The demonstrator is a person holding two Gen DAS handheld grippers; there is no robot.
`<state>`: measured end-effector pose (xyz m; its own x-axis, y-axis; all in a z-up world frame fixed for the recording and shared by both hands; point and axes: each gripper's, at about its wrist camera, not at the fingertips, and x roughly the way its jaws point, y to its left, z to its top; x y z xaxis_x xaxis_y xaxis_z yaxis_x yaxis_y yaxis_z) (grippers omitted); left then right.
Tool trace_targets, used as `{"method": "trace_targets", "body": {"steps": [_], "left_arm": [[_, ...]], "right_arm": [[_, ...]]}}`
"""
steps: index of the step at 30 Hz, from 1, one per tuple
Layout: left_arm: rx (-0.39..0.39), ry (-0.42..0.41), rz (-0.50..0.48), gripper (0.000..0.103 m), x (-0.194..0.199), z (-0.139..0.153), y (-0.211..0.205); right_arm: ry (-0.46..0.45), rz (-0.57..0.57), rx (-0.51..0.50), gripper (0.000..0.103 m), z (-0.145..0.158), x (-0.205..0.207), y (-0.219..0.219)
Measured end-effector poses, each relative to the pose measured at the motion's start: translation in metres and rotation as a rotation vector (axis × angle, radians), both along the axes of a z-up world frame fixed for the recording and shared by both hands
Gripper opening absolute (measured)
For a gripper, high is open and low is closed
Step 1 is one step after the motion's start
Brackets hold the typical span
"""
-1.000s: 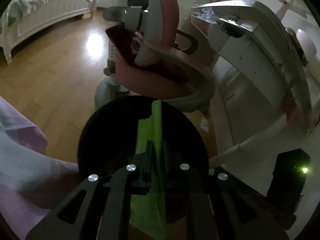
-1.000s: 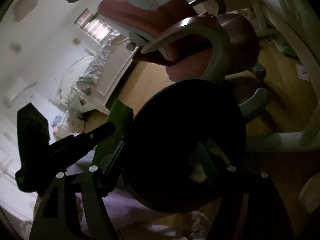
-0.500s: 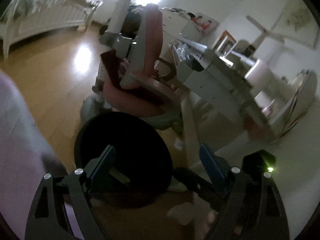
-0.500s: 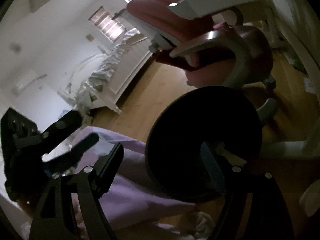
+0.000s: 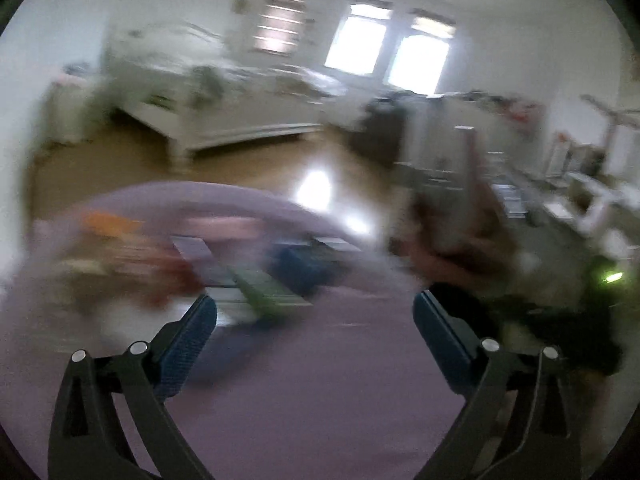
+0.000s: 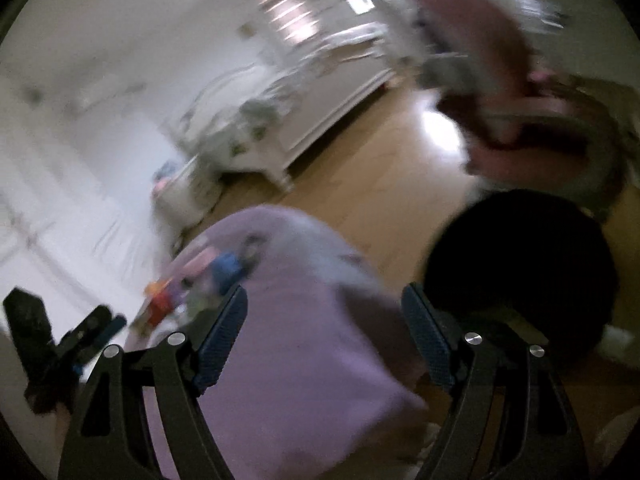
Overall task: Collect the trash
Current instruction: 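Move both grippers back over the table, then grasp the white milk pouch with the left gripper while the right grasps a small red box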
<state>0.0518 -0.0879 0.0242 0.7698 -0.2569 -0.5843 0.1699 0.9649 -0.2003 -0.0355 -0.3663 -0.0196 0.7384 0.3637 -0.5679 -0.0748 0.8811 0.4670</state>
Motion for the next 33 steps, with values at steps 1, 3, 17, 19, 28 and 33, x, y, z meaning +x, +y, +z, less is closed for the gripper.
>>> {"method": "trace_targets", "body": {"steps": [1, 3, 17, 19, 28, 33], "left_arm": [[0.019, 0.012, 0.035, 0.097, 0.001, -0.003, 0.016], [0.018, 0.076, 0.092, 0.097, 0.009, -0.012, 0.056], [0.122, 0.228, 0.138, 0.097, 0.083, -0.058, 0.166], [0.135, 0.231, 0.106, 0.097, 0.093, -0.059, 0.165], [0.156, 0.251, 0.009, 0.057, 0.116, -0.073, 0.166], [0.114, 0.250, -0.003, 0.050, 0.113, -0.077, 0.170]], "right_arm": [[0.000, 0.033, -0.014, 0.079, 0.003, 0.005, 0.014], [-0.002, 0.128, -0.049, 0.079, 0.010, 0.017, 0.056], [-0.010, 0.537, -0.308, 0.079, 0.023, 0.085, 0.273], [-0.005, 0.560, -0.346, 0.079, 0.018, 0.094, 0.290], [0.037, 0.616, -0.473, 0.060, -0.017, 0.128, 0.337], [0.045, 0.620, -0.470, 0.054, -0.024, 0.130, 0.340]]}}
